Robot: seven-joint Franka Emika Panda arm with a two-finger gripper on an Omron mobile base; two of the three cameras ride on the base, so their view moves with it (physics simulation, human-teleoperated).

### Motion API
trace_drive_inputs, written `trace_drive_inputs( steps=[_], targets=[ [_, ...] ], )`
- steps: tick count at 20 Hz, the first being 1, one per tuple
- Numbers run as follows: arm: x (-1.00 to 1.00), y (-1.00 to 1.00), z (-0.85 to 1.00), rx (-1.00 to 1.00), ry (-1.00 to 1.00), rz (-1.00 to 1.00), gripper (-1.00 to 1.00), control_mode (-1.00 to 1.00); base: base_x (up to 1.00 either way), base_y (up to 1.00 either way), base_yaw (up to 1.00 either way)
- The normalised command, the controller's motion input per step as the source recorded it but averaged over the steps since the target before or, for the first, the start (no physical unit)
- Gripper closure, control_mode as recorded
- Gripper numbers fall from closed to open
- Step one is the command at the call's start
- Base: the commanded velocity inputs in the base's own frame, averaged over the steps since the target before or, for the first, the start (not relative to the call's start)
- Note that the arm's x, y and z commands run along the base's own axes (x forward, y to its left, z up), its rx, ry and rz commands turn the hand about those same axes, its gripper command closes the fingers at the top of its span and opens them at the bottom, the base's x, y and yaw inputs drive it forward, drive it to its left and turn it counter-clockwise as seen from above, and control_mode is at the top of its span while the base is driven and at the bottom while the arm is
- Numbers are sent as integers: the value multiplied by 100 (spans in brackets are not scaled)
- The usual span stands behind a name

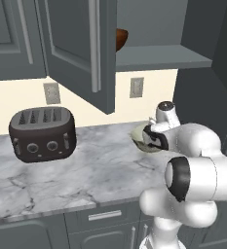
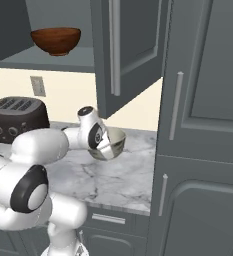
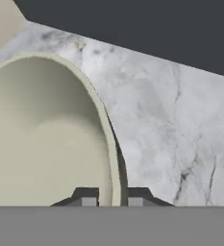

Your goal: Open the cabinet. Pick the bowls from the counter and place them in the cabinet. Then close the cabinet.

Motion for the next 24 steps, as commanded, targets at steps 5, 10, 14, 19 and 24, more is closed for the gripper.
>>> trace_drive_inputs(
  steps=[5,10,14,19,24],
  targets=[
    [-65,0,100,0,-23,-9,100,-100,0,0,0],
    [-71,0,100,0,-27,-16,100,-100,0,0,0],
    [-76,0,100,0,-36,-19,100,-100,0,0,0],
    [-71,0,100,1,-28,-18,100,-100,0,0,0],
    [-57,7,100,4,-9,-10,100,-100,0,0,0]
  ],
)
